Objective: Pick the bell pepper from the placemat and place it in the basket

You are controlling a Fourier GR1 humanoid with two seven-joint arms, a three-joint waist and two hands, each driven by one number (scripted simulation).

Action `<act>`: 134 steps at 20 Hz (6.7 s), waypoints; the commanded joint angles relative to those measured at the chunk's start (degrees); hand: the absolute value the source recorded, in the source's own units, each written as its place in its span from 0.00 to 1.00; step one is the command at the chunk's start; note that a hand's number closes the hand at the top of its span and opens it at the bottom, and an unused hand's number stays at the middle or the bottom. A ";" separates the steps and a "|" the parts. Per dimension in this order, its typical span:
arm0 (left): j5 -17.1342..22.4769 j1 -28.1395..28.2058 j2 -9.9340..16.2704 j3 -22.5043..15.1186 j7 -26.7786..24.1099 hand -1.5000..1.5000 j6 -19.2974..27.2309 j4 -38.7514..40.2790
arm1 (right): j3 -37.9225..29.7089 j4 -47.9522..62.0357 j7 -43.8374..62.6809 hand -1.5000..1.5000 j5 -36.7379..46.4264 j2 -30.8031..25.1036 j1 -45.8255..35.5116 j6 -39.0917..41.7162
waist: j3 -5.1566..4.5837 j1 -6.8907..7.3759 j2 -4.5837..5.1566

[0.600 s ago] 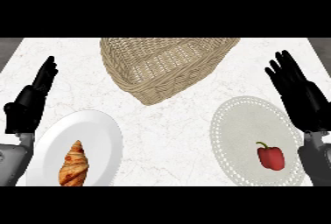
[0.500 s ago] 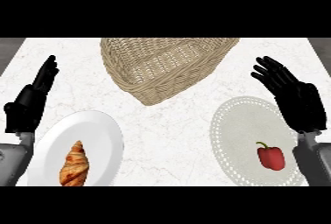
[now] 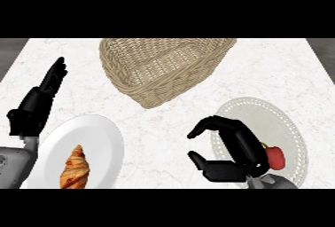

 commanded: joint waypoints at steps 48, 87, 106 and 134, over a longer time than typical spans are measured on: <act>-4.89 2.33 -4.31 3.65 0.64 0.50 -4.52 -3.01 | 6.04 -10.45 49.05 0.00 34.23 -32.64 -13.81 45.84 | -0.09 0.66 0.57; -12.36 3.02 -11.62 12.15 -0.25 0.50 -12.46 -4.33 | -4.37 4.96 14.89 0.00 73.51 -20.77 4.70 31.58 | -0.10 0.48 0.56; -15.36 5.00 -15.32 10.76 3.69 0.50 -12.62 -9.81 | -9.07 13.61 16.08 1.00 80.68 -10.40 2.58 28.19 | -0.09 0.82 0.44; -13.50 4.61 -13.73 13.39 -0.16 0.50 -14.97 -5.23 | -11.08 -18.86 74.64 1.00 103.11 11.86 -27.63 11.17 | -0.21 1.45 0.53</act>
